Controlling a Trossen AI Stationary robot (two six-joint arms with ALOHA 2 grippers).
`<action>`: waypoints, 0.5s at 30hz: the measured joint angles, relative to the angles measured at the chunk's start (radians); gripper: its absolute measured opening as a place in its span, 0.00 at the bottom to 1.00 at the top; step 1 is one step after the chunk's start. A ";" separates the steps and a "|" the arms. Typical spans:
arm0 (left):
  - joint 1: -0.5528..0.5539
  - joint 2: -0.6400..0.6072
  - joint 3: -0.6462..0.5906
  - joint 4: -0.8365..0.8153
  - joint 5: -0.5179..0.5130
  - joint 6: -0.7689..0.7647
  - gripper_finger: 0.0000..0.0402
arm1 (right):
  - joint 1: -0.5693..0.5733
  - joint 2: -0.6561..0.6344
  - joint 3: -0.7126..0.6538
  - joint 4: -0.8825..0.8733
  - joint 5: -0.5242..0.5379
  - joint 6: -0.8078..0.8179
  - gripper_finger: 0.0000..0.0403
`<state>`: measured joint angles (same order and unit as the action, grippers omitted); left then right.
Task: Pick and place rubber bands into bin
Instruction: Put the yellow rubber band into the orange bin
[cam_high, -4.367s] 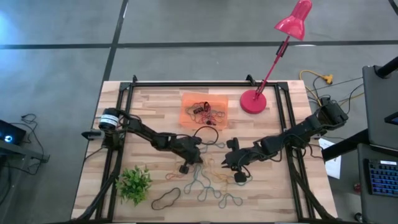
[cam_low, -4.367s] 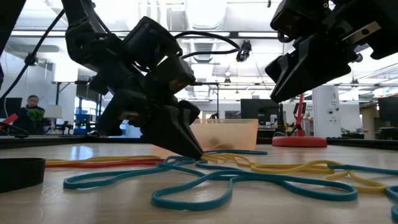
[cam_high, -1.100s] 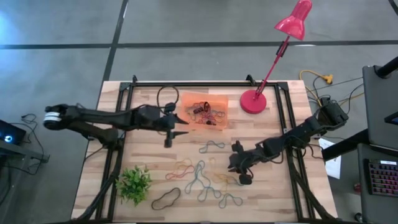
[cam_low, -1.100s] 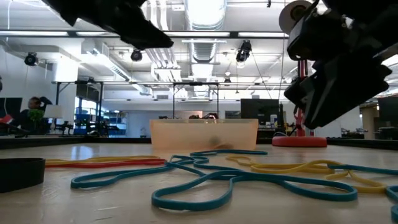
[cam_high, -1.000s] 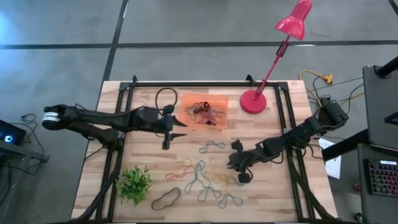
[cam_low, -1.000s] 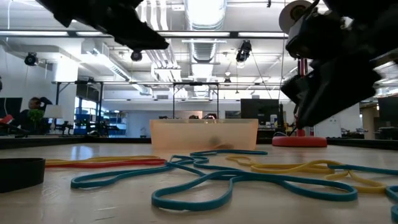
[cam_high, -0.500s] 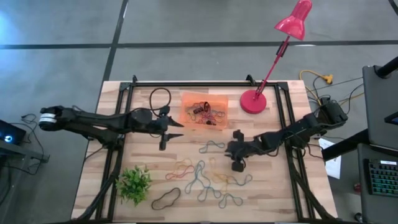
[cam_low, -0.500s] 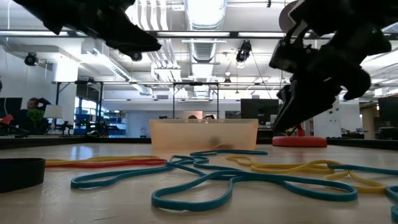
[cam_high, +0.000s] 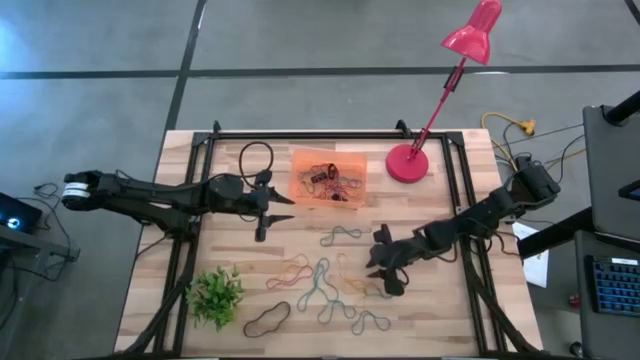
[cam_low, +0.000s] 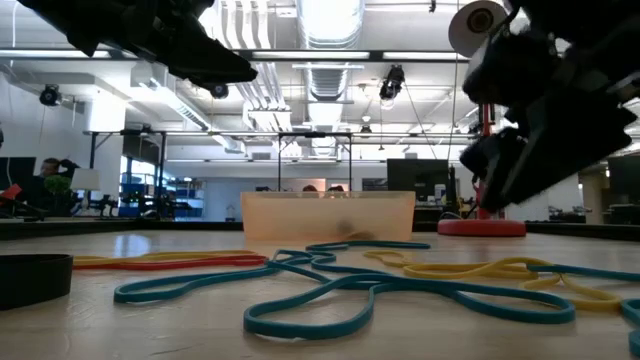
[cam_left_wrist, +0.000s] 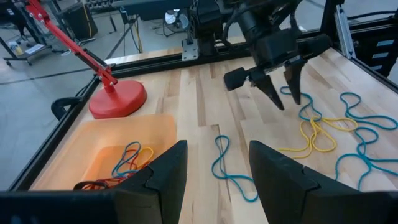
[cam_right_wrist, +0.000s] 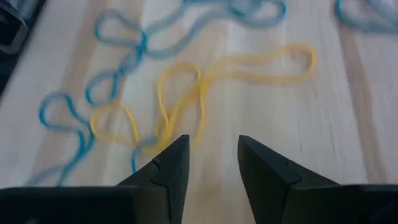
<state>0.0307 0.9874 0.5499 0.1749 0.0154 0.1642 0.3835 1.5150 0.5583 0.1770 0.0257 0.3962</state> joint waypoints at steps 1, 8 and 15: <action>0.000 0.000 0.000 0.001 0.000 0.000 0.39 | 0.005 0.000 0.000 0.021 0.003 -0.004 0.30; 0.000 0.000 0.000 0.001 -0.001 0.000 0.39 | 0.032 0.070 0.000 0.161 0.003 -0.006 0.27; 0.000 0.000 0.000 0.000 0.000 0.000 0.39 | 0.059 0.205 0.042 0.265 -0.010 0.001 0.24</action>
<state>0.0307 0.9878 0.5499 0.1754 0.0151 0.1638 0.4422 1.7205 0.6007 0.4421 0.0162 0.3970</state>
